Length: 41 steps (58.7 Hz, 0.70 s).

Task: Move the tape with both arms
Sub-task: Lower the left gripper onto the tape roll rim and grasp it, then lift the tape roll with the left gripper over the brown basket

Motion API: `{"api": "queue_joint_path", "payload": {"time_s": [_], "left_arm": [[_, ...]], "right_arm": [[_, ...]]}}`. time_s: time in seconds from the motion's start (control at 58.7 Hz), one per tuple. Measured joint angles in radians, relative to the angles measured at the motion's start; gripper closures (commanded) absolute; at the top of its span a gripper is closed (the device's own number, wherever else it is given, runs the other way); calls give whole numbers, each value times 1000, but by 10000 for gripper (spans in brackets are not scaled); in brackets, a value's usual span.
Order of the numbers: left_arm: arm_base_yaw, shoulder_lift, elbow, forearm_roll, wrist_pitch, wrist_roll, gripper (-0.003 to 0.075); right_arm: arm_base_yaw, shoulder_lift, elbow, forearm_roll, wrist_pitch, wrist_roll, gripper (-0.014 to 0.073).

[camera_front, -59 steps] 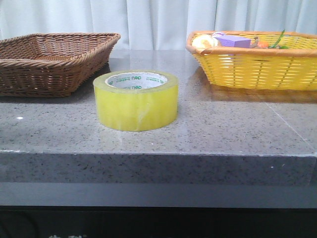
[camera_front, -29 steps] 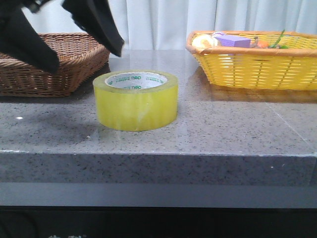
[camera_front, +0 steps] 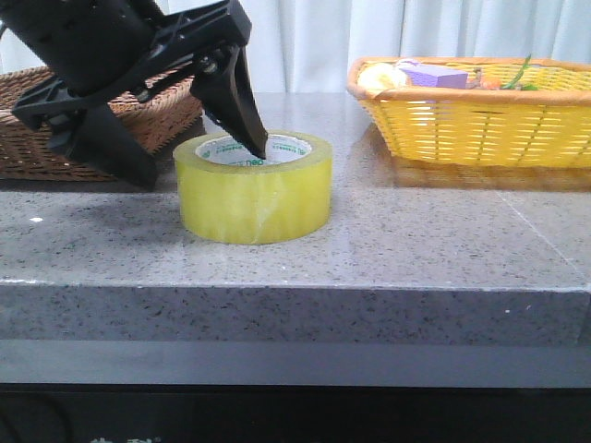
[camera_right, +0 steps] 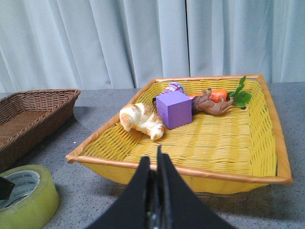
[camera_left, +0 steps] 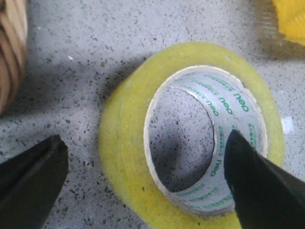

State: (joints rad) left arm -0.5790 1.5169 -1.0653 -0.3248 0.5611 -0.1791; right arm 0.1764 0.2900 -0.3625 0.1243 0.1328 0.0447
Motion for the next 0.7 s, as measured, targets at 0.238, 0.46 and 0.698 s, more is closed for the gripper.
{"api": "queue_joint_path", "payload": {"time_s": [0.238,0.46,0.698], "left_arm": [[0,16,0,-6,-10,0,288],[0,18,0,-14,-16,-2,645],[0,18,-7,-8,-23,2,740]], "right_arm": [[0,0,0,0,0,0,684],[0,0,0,0,0,0,684],[0,0,0,0,0,0,684]]}}
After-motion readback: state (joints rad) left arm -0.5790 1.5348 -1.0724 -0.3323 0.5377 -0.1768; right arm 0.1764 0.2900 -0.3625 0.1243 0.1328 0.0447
